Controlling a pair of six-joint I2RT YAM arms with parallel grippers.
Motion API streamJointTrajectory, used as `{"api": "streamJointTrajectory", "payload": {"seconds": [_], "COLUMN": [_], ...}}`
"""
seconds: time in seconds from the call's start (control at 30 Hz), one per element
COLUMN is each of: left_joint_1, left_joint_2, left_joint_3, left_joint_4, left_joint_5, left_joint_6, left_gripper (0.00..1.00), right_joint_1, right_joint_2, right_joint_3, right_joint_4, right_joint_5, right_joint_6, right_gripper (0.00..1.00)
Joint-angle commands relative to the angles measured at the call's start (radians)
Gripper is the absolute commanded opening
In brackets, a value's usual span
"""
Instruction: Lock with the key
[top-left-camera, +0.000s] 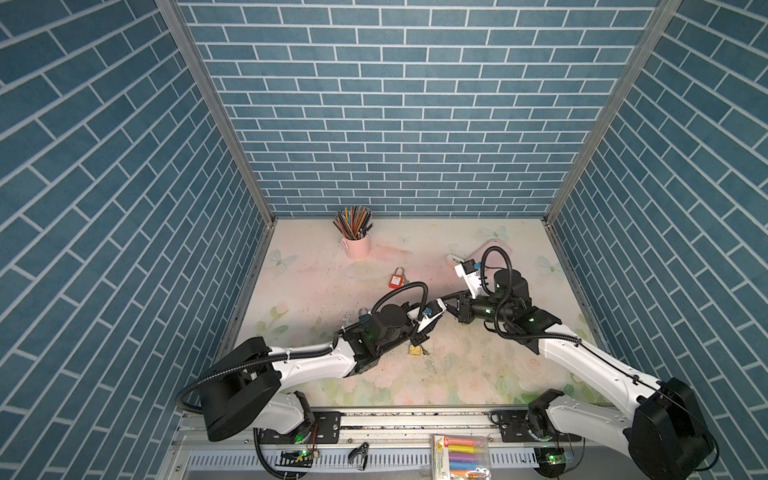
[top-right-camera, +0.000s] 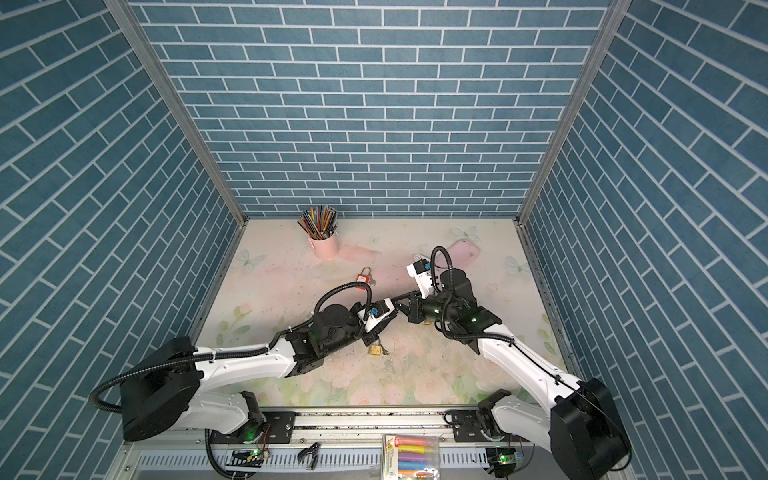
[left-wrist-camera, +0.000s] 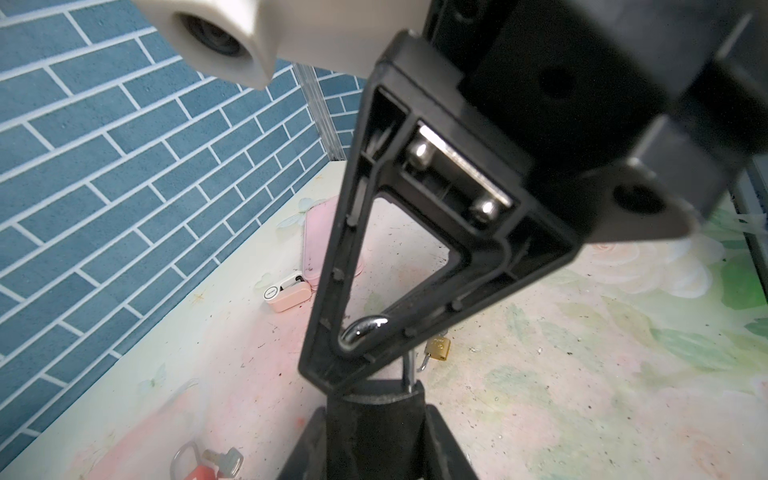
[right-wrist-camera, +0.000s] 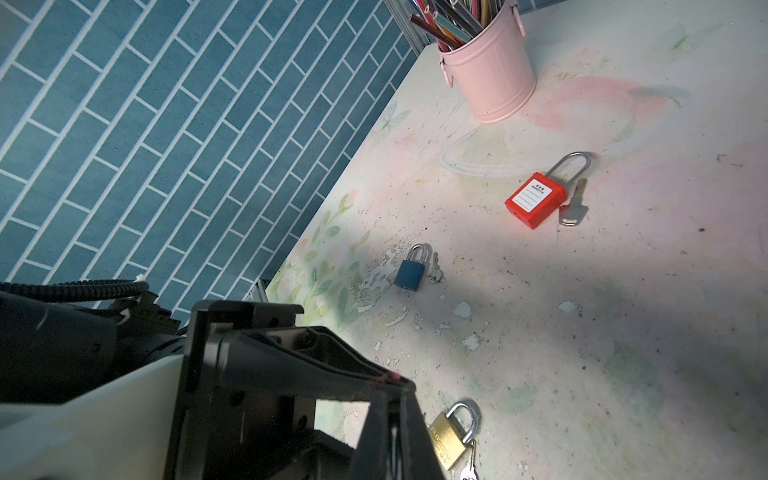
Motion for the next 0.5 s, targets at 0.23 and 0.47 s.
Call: {"api": "streamJointTrajectory", "payload": {"seconds": [0.23, 0.47], "left_joint_1": [-0.012, -0.023], "left_joint_2": [0.032, 0.029], "left_joint_3": [0.049, 0.044], "left_joint_4": [0.094, 0.103], "left_joint_5": [-0.122, -0.142], "left_joint_6": [-0.005, 0.017], "left_gripper": [0.31, 0.34], "right_joint_1": [0.008, 0.008], "right_joint_2": [-0.02, -0.003], "right_joint_3": [-0.028, -0.03], "right_joint_4": [0.011, 0.026], "right_joint_5": [-0.039, -0.041], "right_joint_6": [0.033, 0.042], "right_gripper": [0.0, 0.0]}}
